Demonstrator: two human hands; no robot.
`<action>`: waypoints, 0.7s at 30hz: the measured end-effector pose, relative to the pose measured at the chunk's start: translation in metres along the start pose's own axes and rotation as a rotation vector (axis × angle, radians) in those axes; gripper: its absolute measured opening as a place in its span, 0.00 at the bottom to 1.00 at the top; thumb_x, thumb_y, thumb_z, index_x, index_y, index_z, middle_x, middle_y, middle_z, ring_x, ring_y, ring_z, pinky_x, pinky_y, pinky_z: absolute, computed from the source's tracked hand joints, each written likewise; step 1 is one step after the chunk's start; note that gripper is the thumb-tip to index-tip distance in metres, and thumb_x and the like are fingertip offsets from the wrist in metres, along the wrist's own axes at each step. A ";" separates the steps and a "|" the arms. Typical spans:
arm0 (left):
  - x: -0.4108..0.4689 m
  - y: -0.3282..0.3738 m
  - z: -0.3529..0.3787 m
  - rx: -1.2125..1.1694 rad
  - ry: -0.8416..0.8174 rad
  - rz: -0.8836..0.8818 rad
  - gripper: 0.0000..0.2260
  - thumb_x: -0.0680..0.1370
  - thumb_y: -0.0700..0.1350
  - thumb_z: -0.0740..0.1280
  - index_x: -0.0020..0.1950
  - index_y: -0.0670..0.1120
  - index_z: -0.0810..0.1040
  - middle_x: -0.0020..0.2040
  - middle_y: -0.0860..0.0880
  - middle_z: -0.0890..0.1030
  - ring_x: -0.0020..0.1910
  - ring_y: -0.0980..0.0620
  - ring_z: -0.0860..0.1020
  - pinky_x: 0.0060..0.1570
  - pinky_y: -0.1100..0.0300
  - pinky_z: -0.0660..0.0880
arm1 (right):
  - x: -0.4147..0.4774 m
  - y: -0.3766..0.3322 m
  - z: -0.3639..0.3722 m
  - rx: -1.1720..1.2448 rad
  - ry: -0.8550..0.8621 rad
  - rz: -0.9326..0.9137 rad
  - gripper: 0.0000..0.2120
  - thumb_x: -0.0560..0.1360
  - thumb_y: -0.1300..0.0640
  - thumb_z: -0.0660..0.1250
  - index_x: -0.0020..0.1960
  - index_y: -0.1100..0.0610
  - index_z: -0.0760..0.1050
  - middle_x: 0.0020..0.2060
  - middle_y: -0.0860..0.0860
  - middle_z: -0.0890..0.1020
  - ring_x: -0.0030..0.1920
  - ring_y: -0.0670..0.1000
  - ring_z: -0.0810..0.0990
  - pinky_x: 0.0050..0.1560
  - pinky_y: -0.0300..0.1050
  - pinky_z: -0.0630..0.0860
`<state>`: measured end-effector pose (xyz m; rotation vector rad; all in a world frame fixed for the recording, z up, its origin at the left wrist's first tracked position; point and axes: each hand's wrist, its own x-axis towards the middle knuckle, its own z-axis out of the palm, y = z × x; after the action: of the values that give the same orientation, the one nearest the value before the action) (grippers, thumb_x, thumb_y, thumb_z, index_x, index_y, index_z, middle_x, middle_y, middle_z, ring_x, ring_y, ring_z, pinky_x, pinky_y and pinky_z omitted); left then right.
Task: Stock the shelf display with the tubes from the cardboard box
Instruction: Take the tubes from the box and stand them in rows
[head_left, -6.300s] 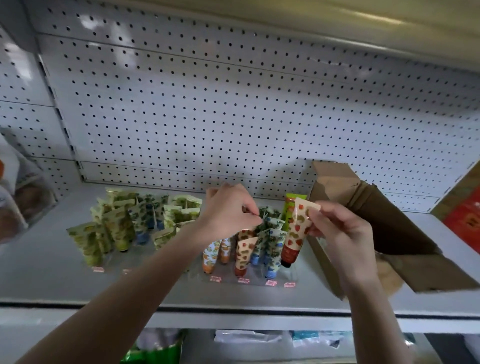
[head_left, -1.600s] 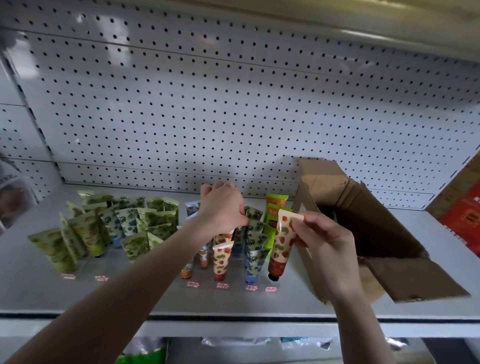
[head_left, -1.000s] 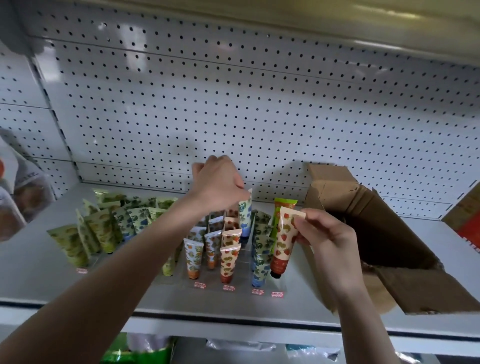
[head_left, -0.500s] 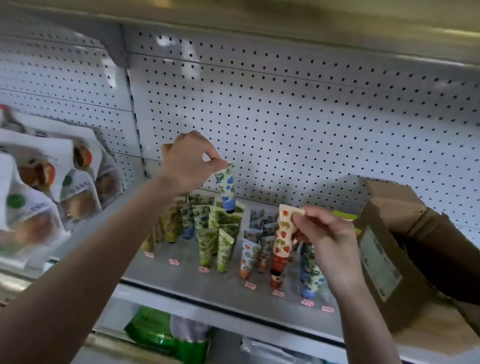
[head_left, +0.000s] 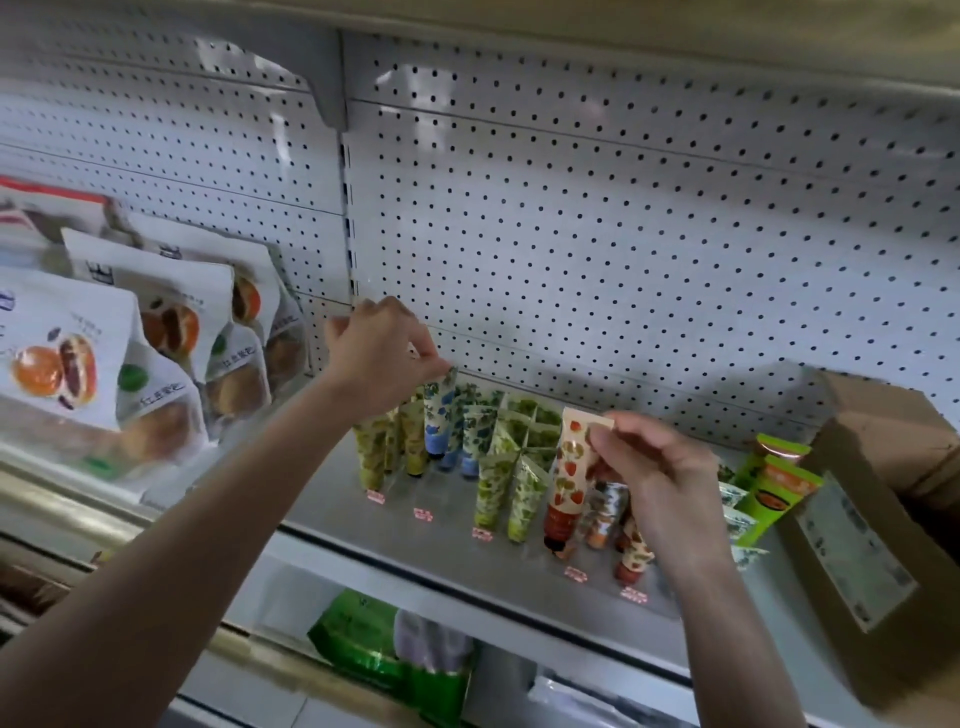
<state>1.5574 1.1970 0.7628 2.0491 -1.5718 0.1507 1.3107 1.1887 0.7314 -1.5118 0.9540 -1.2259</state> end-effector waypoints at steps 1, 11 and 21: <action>-0.002 -0.002 0.006 0.022 -0.031 -0.002 0.09 0.73 0.56 0.68 0.43 0.51 0.80 0.54 0.52 0.73 0.59 0.50 0.68 0.60 0.52 0.58 | -0.001 0.000 0.002 -0.007 0.000 -0.005 0.10 0.72 0.64 0.69 0.40 0.50 0.81 0.31 0.45 0.83 0.34 0.43 0.80 0.40 0.33 0.77; -0.007 -0.009 0.043 -0.001 -0.115 0.023 0.09 0.73 0.56 0.68 0.45 0.51 0.81 0.51 0.53 0.70 0.58 0.51 0.66 0.57 0.55 0.56 | -0.004 0.004 0.000 -0.045 0.054 0.012 0.06 0.73 0.65 0.69 0.42 0.55 0.81 0.31 0.47 0.82 0.34 0.45 0.80 0.43 0.39 0.77; -0.008 -0.018 0.058 0.029 -0.174 0.022 0.08 0.71 0.56 0.70 0.44 0.53 0.81 0.52 0.53 0.72 0.57 0.53 0.66 0.57 0.54 0.56 | -0.004 0.009 0.000 -0.042 0.063 0.032 0.06 0.74 0.66 0.68 0.45 0.57 0.81 0.29 0.48 0.82 0.32 0.45 0.79 0.39 0.36 0.77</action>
<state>1.5582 1.1790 0.7044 2.1159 -1.7055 0.0033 1.3101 1.1899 0.7217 -1.4921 1.0472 -1.2436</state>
